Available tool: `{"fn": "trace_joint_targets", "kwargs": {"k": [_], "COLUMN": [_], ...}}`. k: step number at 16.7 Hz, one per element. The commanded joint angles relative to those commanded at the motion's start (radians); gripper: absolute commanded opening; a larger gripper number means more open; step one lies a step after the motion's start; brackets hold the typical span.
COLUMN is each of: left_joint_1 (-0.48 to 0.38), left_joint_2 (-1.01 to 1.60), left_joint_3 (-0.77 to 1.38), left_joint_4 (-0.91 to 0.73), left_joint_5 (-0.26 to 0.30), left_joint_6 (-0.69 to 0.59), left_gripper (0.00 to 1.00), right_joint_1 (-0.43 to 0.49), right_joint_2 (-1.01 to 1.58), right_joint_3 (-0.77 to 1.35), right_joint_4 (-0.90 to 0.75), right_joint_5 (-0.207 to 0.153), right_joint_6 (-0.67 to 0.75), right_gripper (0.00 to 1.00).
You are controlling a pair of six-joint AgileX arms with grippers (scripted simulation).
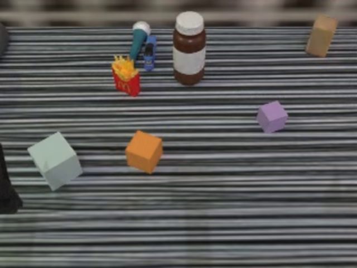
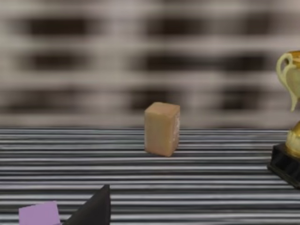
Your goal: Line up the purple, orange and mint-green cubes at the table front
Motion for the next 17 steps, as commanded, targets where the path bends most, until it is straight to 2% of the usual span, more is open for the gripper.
{"fn": "trace_joint_targets", "kwargs": {"k": [4,8,12,17], "left_joint_1": [0.000,0.000,0.000,0.000], "left_joint_2": [0.000,0.000,0.000,0.000], "left_joint_3": [0.000,0.000,0.000,0.000], "left_joint_4": [0.000,0.000,0.000,0.000], "left_joint_5": [0.000,0.000,0.000,0.000], "left_joint_6": [0.000,0.000,0.000,0.000], "left_gripper": [1.00,1.00,1.00,1.00], "right_joint_1": [-0.003,-0.009,0.000,0.037], "right_joint_2": [0.026,0.191,0.499,1.045], "right_joint_3": [0.027,0.194,0.466,0.869], "right_joint_4": [-0.022,-0.155,-0.387,-0.761], "right_joint_5": [0.005,0.025,0.044,0.057], "right_joint_6": [0.002,0.011,0.020,0.020], "right_gripper": [1.00,1.00,1.00,1.00]}}
